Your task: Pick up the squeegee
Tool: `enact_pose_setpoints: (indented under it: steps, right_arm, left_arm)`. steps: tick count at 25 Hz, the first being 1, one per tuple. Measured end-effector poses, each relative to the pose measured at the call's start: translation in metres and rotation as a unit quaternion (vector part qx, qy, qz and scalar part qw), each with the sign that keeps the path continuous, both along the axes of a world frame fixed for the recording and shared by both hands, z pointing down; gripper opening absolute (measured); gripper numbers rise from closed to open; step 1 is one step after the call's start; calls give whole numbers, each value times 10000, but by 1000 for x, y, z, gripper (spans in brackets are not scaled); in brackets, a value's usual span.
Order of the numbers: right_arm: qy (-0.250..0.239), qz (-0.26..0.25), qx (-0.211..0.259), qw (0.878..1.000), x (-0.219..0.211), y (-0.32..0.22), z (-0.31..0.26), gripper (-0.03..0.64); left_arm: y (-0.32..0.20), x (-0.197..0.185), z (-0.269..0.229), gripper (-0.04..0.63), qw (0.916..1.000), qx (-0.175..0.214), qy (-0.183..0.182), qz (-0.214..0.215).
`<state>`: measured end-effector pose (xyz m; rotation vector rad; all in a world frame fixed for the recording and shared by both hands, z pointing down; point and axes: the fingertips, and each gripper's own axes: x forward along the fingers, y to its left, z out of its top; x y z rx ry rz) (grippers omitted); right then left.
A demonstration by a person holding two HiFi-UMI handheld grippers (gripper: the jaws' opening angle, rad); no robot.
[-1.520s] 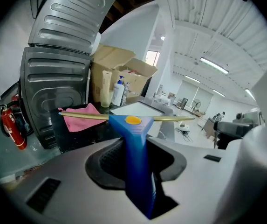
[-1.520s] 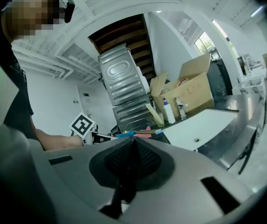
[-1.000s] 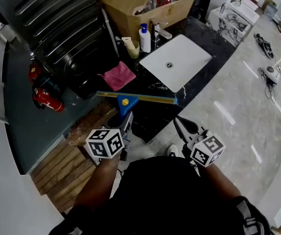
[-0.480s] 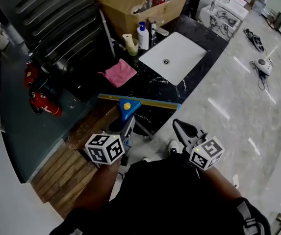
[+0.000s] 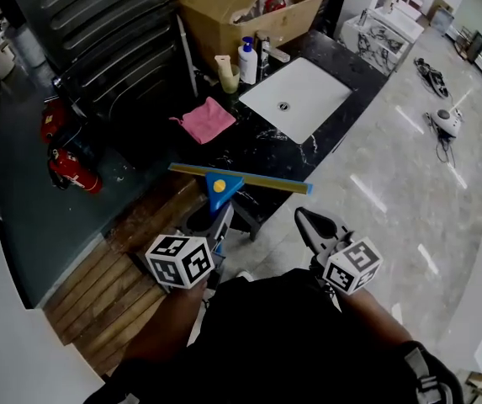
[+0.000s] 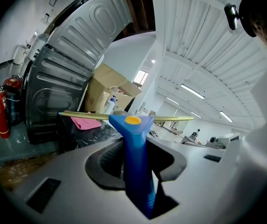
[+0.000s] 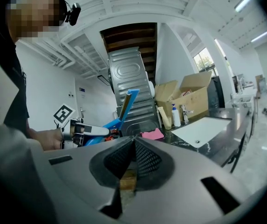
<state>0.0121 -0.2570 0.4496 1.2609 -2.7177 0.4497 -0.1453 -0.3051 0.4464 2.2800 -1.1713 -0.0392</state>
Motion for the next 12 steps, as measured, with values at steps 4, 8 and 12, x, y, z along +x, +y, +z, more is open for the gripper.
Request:
enact_pose_setpoints:
  steps: [4,8,12]
  right_arm:
    - [-18,-80,33,10000,6,3,-2,8]
    - [-36,-93,74,9999,23,7,-8,8]
    - [-21,-116,90,9999,42,11,-12,8]
  left_arm:
    - [7,3,-4,140,10000,38,7,-90]
    - [7,14,-11,140,9998,92,39,-198]
    - [11,36,-16,140,9996,121,59,-236]
